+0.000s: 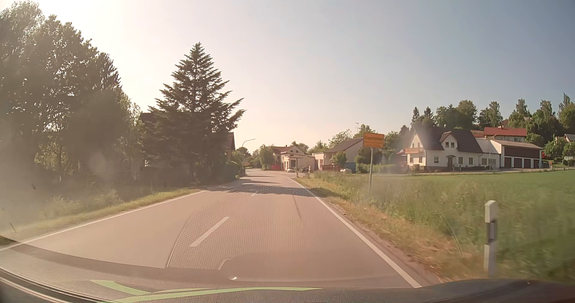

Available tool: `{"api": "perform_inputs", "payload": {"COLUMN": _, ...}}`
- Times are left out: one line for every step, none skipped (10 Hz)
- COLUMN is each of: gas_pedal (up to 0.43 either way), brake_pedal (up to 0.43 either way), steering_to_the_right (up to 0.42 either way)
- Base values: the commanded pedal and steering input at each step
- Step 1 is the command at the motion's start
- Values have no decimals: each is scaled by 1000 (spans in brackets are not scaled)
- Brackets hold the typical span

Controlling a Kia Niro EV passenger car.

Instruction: Follow the waypoints while adhering to traffic rules and regulations

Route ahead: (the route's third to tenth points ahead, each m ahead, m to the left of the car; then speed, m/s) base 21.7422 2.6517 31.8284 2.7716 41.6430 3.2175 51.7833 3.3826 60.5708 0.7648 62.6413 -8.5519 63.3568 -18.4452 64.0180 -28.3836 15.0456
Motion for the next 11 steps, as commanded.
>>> {"api": "perform_inputs", "payload": {"gas_pedal": 0, "brake_pedal": 183, "steering_to_the_right": -2}}
{"api": "perform_inputs", "payload": {"gas_pedal": 0, "brake_pedal": 183, "steering_to_the_right": -2}}
{"api": "perform_inputs", "payload": {"gas_pedal": 0, "brake_pedal": 183, "steering_to_the_right": -2}}
{"api": "perform_inputs", "payload": {"gas_pedal": 0, "brake_pedal": 189, "steering_to_the_right": -2}}
{"api": "perform_inputs", "payload": {"gas_pedal": 0, "brake_pedal": 189, "steering_to_the_right": -2}}
{"api": "perform_inputs", "payload": {"gas_pedal": 0, "brake_pedal": 189, "steering_to_the_right": -2}}
{"api": "perform_inputs", "payload": {"gas_pedal": 0, "brake_pedal": 189, "steering_to_the_right": -2}}
{"api": "perform_inputs", "payload": {"gas_pedal": 0, "brake_pedal": 189, "steering_to_the_right": -2}}
{"api": "perform_inputs", "payload": {"gas_pedal": 0, "brake_pedal": 189, "steering_to_the_right": -2}}
{"api": "perform_inputs", "payload": {"gas_pedal": 0, "brake_pedal": 189, "steering_to_the_right": -2}}
{"api": "perform_inputs", "payload": {"gas_pedal": 0, "brake_pedal": 189, "steering_to_the_right": -3}}
